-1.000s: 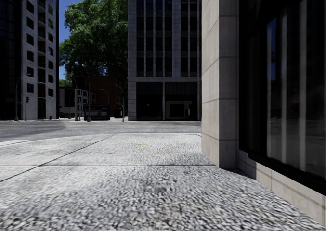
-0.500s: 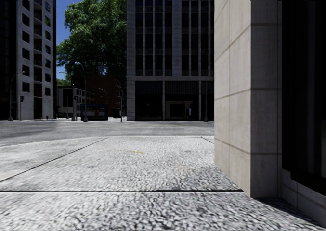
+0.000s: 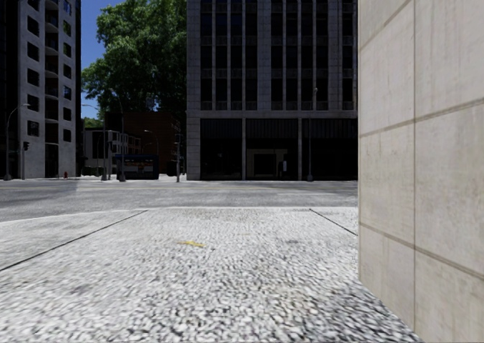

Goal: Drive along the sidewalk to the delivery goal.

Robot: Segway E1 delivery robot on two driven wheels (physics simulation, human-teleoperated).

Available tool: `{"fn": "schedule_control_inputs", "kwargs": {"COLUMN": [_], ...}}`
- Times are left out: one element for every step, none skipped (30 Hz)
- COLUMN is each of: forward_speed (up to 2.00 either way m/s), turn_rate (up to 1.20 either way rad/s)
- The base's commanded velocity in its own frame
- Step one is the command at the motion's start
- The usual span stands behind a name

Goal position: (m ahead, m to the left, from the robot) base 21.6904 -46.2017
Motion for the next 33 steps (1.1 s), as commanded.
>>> {"fn": "schedule_control_inputs", "kwargs": {"forward_speed": [2.0,2.0,2.0,2.0,2.0,2.0,2.0,2.0,2.0,2.0,2.0,2.0,2.0,2.0,2.0,2.0,2.0,2.0,2.0,2.0,2.0,1.94,1.62,1.62,1.4,1.28,1.17,1.17,1.14,1.14,1.14,1.14,1.14], "turn_rate": [0.0,0.0,0.0,0.0,0.0,0.0,0.0,0.0,0.0,0.0,0.0,0.0,0.0,0.0,0.0,0.0,0.0,0.0,-0.32,-0.32,-0.82,-0.91,-0.95,-0.95,-0.99,-1.02,-1.05,-1.05,-1.06,-1.07,-1.2,-1.2,-1.2]}}
